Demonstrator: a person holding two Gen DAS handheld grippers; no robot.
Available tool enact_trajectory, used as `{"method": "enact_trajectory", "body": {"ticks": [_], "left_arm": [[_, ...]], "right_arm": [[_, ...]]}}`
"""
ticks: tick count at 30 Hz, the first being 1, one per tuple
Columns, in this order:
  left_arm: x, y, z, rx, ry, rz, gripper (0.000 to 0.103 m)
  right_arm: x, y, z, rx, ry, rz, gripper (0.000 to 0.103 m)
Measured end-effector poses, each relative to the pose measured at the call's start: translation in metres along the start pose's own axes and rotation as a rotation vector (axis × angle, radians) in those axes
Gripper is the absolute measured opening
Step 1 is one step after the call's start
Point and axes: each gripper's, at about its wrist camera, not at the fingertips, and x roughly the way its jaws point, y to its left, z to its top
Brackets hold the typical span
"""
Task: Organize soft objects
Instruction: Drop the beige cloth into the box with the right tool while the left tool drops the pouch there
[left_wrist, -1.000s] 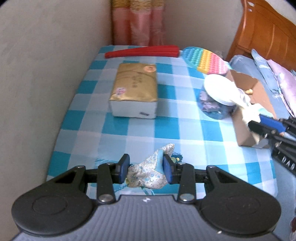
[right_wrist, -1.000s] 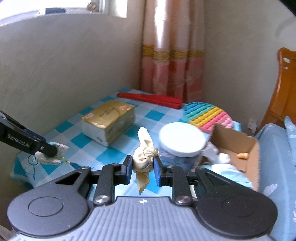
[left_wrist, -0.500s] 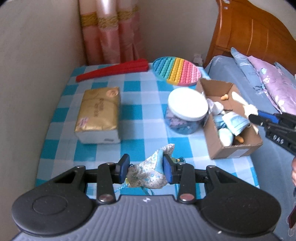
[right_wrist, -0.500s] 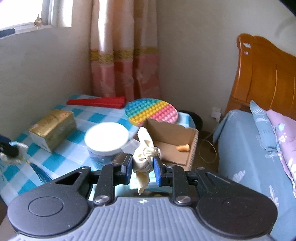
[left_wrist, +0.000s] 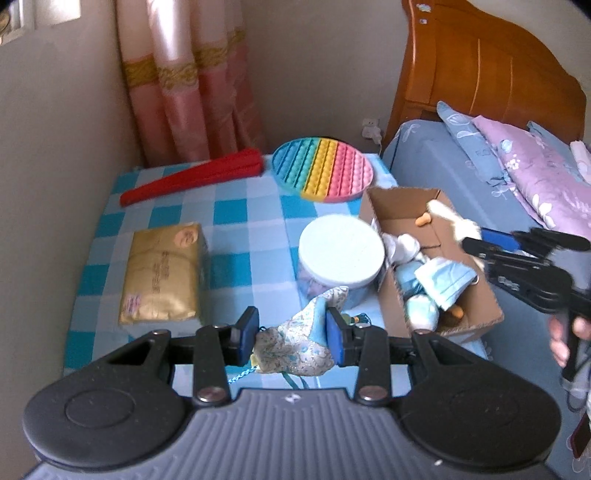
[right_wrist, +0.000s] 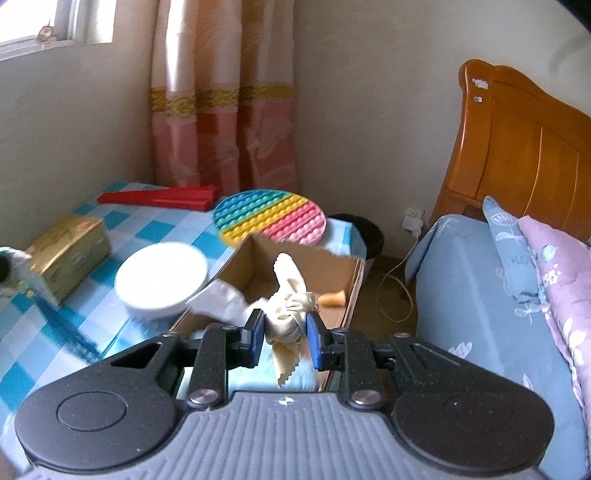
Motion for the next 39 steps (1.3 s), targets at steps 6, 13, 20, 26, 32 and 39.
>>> {"method": "enact_trajectory", "body": {"ticks": [6,13,20,26,32,39], "left_arm": [[0.008,-0.018,0.025,0.036,-0.001,-0.038,0.038],[0.025,-0.055,0.070,0.083,0.010,-0.120,0.038],[0.079,-0.101,0.112,0.116,0.053,-0.178,0.038],[0.140,-0.126,0.120,0.091,0.145,-0.173,0.039],[0.156,-0.125,0.118,0.049,0.142,-0.136,0.079],[0.107,-0.110,0.103,0.106,0.006,-0.095,0.093]], "right_arm": [[0.017,0.002,0.001,0.011,0.021,0.041,0.056],[0.002,0.013,-0.013,0.007,0.045,0.118,0.071],[-0.010,0.021,-0.024,-0.007,0.057,0.151,0.071],[-0.010,0.019,-0.030,-0.001,0.070,0.149,0.071],[-0.009,0.016,-0.031,0.011,0.075,0.141,0.076],[-0.021,0.021,-0.028,0.025,0.059,0.142,0.087]]}}
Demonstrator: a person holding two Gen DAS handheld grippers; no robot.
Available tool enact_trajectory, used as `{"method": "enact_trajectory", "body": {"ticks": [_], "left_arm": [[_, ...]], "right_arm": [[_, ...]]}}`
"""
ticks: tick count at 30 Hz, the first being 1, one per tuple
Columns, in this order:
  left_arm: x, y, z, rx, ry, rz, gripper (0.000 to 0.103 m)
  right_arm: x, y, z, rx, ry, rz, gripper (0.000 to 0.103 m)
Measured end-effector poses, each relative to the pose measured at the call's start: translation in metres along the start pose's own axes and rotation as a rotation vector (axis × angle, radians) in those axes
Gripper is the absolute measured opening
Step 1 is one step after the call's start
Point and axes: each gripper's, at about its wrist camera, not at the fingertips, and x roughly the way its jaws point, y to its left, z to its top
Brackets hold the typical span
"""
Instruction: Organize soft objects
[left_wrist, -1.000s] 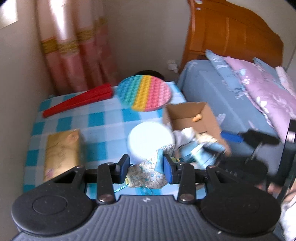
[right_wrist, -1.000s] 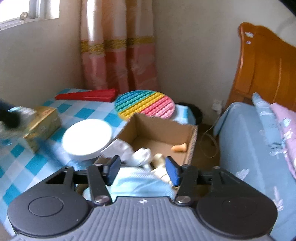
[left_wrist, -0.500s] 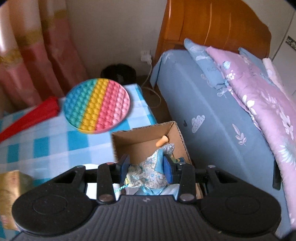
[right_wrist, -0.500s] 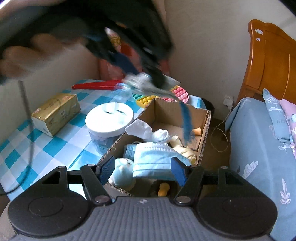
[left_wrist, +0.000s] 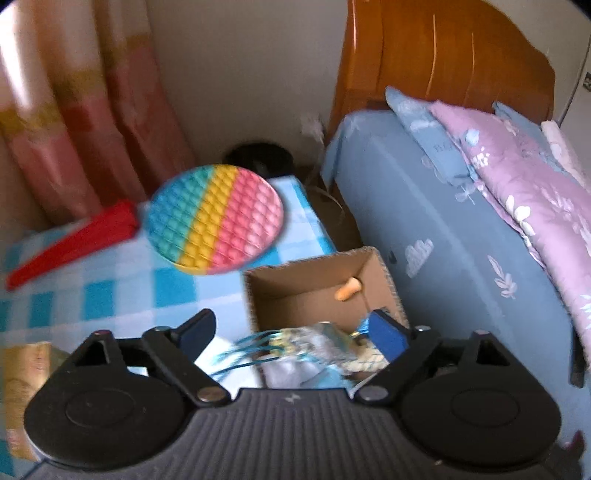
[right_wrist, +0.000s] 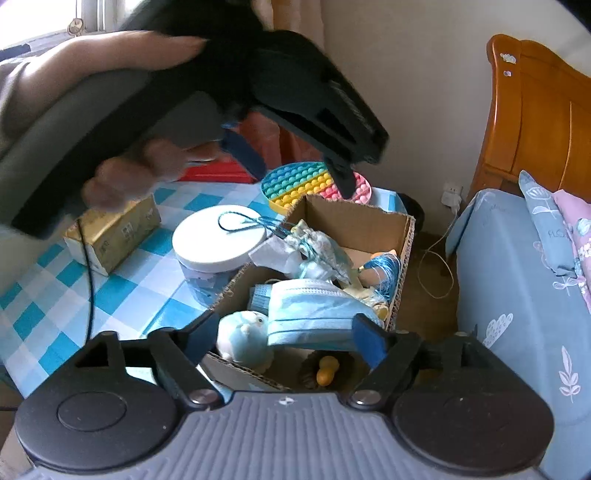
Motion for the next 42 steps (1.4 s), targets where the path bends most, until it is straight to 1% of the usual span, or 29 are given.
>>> {"method": "enact_trajectory", "body": {"ticks": [4,5,7,10,14,17,19,21,23,25,30,34,38,42], "left_arm": [[-0.037,0.008,-0.028,0.074,-0.108,0.088,0.098],[-0.045,0.011,-0.038,0.092,-0.129,0.114,0.100],[-0.060,0.018,-0.056,0.106,-0.156,0.155,0.101],[-0.075,0.032,-0.083,0.080,-0.181,0.200,0.101],[-0.085,0.049,-0.117,0.046,-0.199,0.251,0.101],[-0.093,0.054,-0.140,0.029,-0.216,0.290,0.101],[-0.098,0.056,-0.152,0.033,-0.200,0.254,0.101],[-0.100,0.058,-0.160,0.032,-0.154,0.223,0.101],[-0.101,0.057,-0.167,0.021,-0.114,0.231,0.101],[-0.103,0.057,-0.173,0.023,-0.096,0.231,0.101],[-0.111,0.061,-0.179,0.005,-0.092,0.217,0.101],[-0.117,0.069,-0.180,-0.023,-0.096,0.208,0.101],[-0.120,0.074,-0.182,-0.045,-0.096,0.206,0.101],[-0.122,0.073,-0.183,-0.043,-0.094,0.203,0.101]], "right_arm": [[-0.009,0.008,0.002,0.025,-0.001,-0.018,0.094],[-0.011,0.010,0.002,0.031,0.000,-0.030,0.097],[-0.016,0.013,0.002,0.049,0.002,-0.047,0.100],[-0.021,0.018,0.001,0.087,0.016,-0.070,0.103],[-0.023,0.028,0.002,0.122,0.046,-0.113,0.103],[-0.026,0.039,0.001,0.138,0.063,-0.151,0.103],[-0.027,0.047,0.001,0.144,0.071,-0.202,0.103],[-0.028,0.054,0.000,0.153,0.081,-0.249,0.103],[-0.028,0.059,-0.001,0.182,0.102,-0.273,0.103],[-0.029,0.062,-0.002,0.217,0.120,-0.281,0.103],[-0.031,0.074,-0.005,0.245,0.147,-0.308,0.103],[-0.033,0.082,-0.006,0.257,0.152,-0.317,0.103],[-0.034,0.088,-0.006,0.245,0.159,-0.324,0.103],[-0.036,0.091,-0.005,0.242,0.155,-0.320,0.103]]}}
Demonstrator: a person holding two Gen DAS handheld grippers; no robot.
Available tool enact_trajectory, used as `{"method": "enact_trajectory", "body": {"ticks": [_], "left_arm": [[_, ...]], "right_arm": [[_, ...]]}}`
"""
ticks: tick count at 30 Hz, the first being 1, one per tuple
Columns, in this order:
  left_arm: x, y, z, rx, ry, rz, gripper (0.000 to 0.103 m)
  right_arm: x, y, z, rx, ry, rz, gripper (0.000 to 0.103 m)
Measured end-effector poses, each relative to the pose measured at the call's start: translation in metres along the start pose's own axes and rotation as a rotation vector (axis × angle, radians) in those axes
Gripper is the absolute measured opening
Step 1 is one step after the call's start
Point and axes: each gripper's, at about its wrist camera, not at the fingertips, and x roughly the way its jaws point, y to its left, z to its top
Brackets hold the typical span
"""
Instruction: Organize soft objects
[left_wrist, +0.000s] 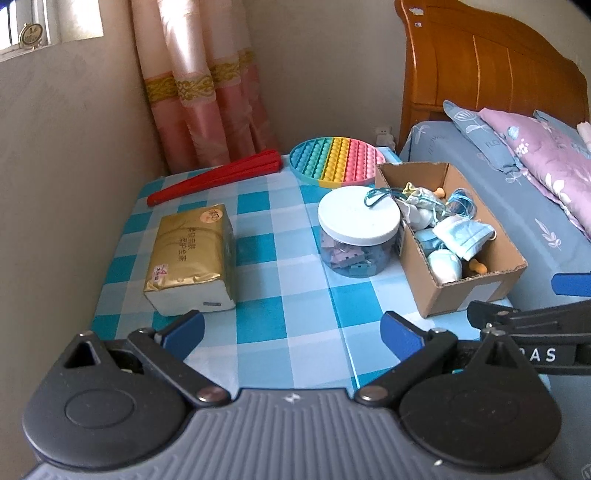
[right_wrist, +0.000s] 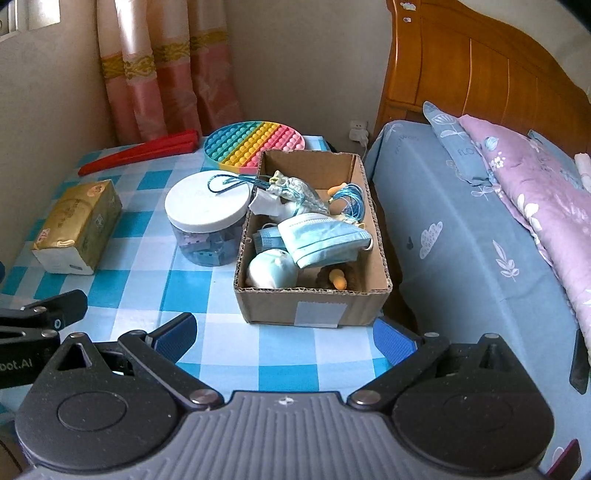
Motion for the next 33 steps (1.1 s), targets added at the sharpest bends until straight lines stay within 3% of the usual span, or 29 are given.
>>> {"method": "enact_trajectory", "body": {"ticks": [33], "left_arm": [[-0.0049,-0.0006,0.0016,-0.007,-0.003,-0.007,0.101]], "right_arm": [[-0.0063,-0.0018,0.0013,0.001,-0.023,0.003,0.103]]}}
